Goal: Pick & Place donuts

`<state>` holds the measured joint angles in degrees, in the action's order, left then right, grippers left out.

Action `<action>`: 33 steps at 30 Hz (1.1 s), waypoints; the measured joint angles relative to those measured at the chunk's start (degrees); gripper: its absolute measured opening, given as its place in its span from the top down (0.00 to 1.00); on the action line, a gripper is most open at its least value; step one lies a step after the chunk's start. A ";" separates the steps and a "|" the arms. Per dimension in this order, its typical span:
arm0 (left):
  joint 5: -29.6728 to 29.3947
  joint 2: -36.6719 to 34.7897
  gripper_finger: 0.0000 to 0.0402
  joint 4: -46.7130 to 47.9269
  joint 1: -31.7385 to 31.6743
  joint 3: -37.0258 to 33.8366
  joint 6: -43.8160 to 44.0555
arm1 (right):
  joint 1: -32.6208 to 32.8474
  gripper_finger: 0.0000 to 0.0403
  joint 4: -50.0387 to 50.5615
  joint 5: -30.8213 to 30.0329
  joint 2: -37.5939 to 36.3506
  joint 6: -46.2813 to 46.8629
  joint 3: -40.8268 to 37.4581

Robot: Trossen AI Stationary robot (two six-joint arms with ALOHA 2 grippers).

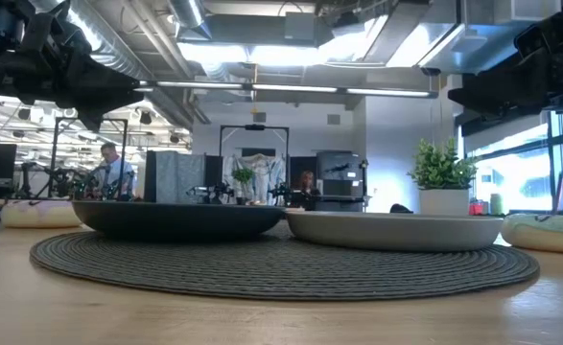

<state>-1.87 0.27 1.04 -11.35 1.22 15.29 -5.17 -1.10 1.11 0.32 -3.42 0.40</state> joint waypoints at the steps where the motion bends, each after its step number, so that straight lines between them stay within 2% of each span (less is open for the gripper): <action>1: 0.00 -0.01 0.68 0.00 0.00 0.00 -0.01 | 0.00 0.48 0.02 0.02 0.00 0.25 0.02; 4: 0.00 0.00 0.68 0.00 -0.02 0.00 0.00 | -0.01 0.48 0.01 0.03 -0.01 4.04 0.00; 8: -0.01 -0.01 0.68 0.00 -0.02 0.00 0.00 | -0.02 0.48 0.00 0.04 0.00 16.44 0.00; 10: 0.00 -0.01 0.68 0.00 0.00 -0.01 -0.01 | 0.00 0.48 0.02 0.04 -0.01 19.11 0.01; 23: -0.02 -0.02 0.68 0.00 -0.02 0.01 -0.02 | 0.00 0.48 0.04 -0.03 0.00 19.53 0.02; 26: 0.00 0.00 0.68 0.00 0.00 0.01 -0.02 | 0.00 0.48 -0.17 -2.23 0.48 19.92 0.02; 33: 0.00 -0.01 0.68 0.00 -0.02 0.00 0.00 | 0.00 0.48 0.39 -8.62 9.51 18.15 5.05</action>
<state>-1.87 0.26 1.04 -11.37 1.22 15.29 -5.17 -0.71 -7.52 9.83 14.72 5.46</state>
